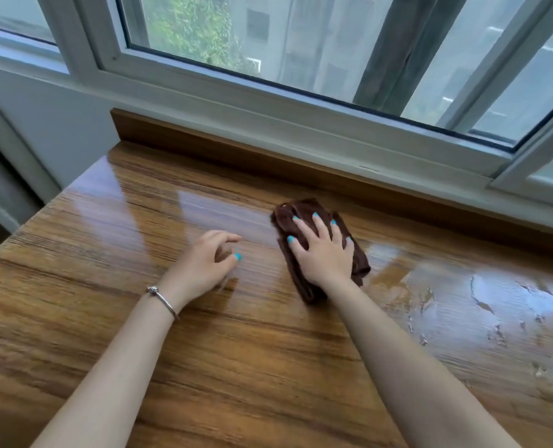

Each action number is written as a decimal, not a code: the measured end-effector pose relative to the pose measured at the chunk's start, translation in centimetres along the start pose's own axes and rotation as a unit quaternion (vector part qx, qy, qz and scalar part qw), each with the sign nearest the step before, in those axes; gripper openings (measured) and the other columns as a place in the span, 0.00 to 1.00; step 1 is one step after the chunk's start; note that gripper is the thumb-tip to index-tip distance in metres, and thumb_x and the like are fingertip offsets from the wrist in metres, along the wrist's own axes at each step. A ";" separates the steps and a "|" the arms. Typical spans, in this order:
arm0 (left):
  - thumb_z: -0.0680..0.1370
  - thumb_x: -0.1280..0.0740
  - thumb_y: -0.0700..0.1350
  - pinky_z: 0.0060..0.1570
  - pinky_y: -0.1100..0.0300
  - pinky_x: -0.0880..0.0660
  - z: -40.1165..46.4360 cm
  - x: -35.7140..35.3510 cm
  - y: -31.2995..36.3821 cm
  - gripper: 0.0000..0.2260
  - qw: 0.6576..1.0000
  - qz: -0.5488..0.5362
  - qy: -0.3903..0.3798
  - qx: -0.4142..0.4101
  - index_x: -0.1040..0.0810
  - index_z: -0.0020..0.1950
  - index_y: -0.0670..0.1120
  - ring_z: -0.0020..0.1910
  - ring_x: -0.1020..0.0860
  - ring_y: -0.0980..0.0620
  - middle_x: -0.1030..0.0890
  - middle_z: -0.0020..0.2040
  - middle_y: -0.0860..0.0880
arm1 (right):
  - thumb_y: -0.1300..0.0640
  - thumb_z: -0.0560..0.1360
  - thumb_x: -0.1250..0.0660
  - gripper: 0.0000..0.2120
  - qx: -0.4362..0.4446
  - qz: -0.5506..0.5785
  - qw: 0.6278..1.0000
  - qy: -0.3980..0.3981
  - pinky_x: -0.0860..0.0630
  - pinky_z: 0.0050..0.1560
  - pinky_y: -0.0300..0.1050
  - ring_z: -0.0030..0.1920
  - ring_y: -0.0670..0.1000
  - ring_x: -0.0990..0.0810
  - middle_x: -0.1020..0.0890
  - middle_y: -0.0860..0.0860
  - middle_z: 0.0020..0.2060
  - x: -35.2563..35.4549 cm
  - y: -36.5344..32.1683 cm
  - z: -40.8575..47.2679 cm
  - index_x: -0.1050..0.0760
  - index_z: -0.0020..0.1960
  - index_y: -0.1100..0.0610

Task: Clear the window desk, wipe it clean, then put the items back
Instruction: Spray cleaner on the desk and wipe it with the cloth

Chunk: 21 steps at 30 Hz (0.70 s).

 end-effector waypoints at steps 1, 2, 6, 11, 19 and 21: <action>0.76 0.31 0.45 0.69 0.55 0.35 -0.3 0.2 0.0 0.18 0.999 0.036 0.012 -0.005 0.25 0.65 0.51 0.69 0.32 0.50 0.29 0.68 0.50 | 0.33 0.80 0.52 0.25 -0.039 0.017 0.999 -0.012 0.56 0.76 0.64 0.80 0.54 0.55 0.50 0.43 0.80 0.2 0.1 2.5 0.48 0.76 0.31; 0.76 0.31 0.47 0.73 0.52 0.41 -0.6 0.5 0.0 0.21 0.996 0.089 0.017 -0.011 0.28 0.69 0.50 0.75 0.40 0.48 0.35 0.74 0.49 | 0.34 0.80 0.53 0.25 -0.069 0.031 0.997 -0.024 0.57 0.76 0.65 0.80 0.56 0.57 0.52 0.44 0.80 0.2 0.0 4.3 0.49 0.77 0.33; 0.76 0.35 0.57 0.75 0.51 0.52 -0.1 0.5 0.7 0.31 0.977 0.209 -0.025 -0.020 0.43 0.77 0.55 0.78 0.57 0.51 0.51 0.80 0.51 | 0.36 0.81 0.54 0.26 -0.075 0.015 0.997 -0.029 0.59 0.75 0.66 0.80 0.58 0.59 0.54 0.45 0.81 -0.7 -1.3 4.5 0.51 0.78 0.35; 0.77 0.36 0.58 0.76 0.51 0.49 2.9 0.0 3.0 0.33 0.976 0.207 -0.067 -0.006 0.44 0.78 0.52 0.78 0.52 0.50 0.48 0.79 0.49 | 0.30 0.77 0.56 0.27 0.126 -0.036 0.991 0.016 0.53 0.74 0.62 0.79 0.54 0.52 0.46 0.41 0.79 -2.3 -0.9 -5.4 0.51 0.76 0.30; 0.79 0.36 0.54 0.75 0.55 0.51 2.0 -0.2 4.5 0.28 0.978 0.187 -0.089 -0.008 0.39 0.77 0.51 0.78 0.52 0.53 0.47 0.79 0.50 | 0.35 0.80 0.52 0.25 -0.054 0.019 0.998 -0.022 0.57 0.76 0.64 0.80 0.55 0.56 0.51 0.44 0.80 0.6 1.6 3.9 0.48 0.77 0.33; 0.78 0.36 0.54 0.74 0.55 0.52 1.2 0.4 3.8 0.27 0.981 0.177 -0.084 -0.001 0.37 0.76 0.52 0.78 0.53 0.54 0.48 0.79 0.51 | 0.37 0.81 0.53 0.26 -0.092 0.037 0.995 -0.006 0.58 0.75 0.66 0.80 0.57 0.58 0.52 0.46 0.81 0.2 0.8 3.9 0.49 0.78 0.36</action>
Point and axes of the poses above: each hand's wrist, its own z-axis towards the middle knuckle, its own x-axis out of the back of the hand, y = z × x, the point moved 8 cm from there along z, towards the middle knuckle
